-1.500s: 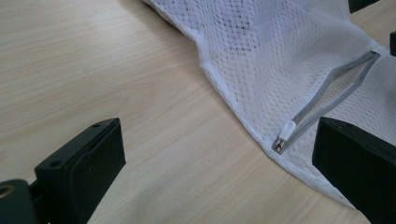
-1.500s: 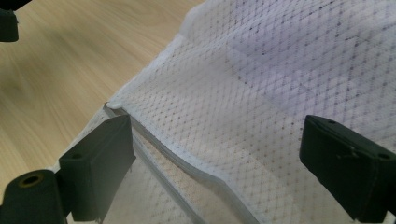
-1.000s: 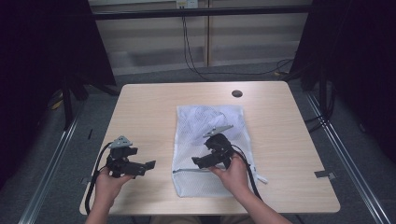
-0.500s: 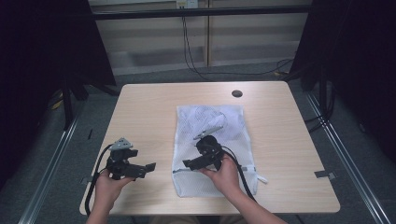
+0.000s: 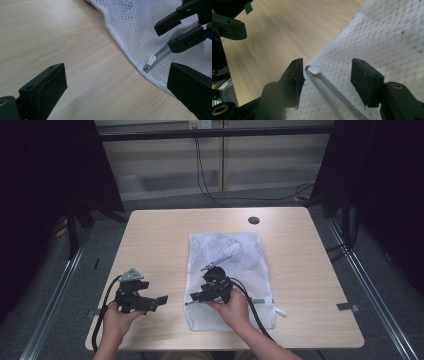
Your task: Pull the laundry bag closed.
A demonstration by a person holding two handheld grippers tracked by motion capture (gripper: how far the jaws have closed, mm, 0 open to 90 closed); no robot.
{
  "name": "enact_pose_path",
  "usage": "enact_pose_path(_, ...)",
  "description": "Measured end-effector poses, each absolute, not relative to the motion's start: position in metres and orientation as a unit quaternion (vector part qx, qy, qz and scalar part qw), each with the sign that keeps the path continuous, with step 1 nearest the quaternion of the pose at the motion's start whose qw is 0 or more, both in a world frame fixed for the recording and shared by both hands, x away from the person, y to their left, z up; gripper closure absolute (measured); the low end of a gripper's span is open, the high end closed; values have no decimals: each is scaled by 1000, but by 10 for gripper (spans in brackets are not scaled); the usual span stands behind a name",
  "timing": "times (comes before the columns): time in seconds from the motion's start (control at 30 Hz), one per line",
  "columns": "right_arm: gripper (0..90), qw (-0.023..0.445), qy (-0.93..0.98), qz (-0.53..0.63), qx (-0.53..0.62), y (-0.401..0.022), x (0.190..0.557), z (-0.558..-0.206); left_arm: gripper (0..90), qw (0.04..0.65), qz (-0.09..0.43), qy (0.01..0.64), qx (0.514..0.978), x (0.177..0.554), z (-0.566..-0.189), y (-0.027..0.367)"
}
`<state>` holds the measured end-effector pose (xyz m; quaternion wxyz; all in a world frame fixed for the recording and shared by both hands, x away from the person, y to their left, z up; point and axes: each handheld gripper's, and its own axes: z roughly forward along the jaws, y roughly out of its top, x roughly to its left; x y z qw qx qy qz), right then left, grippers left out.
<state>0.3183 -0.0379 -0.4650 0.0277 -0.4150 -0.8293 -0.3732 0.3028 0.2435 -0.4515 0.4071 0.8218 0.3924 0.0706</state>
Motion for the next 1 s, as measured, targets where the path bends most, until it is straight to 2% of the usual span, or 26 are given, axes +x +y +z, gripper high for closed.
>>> enact_pose_path(0.3,474,51,-823,-374,-425,-33,318,-465,25,407,66,394,821,304,-452,244)
enact_pose_path(1.0,552,72,-821,-363,-434,-24,316,-468,30,406,63,396,821,305,-452,244)
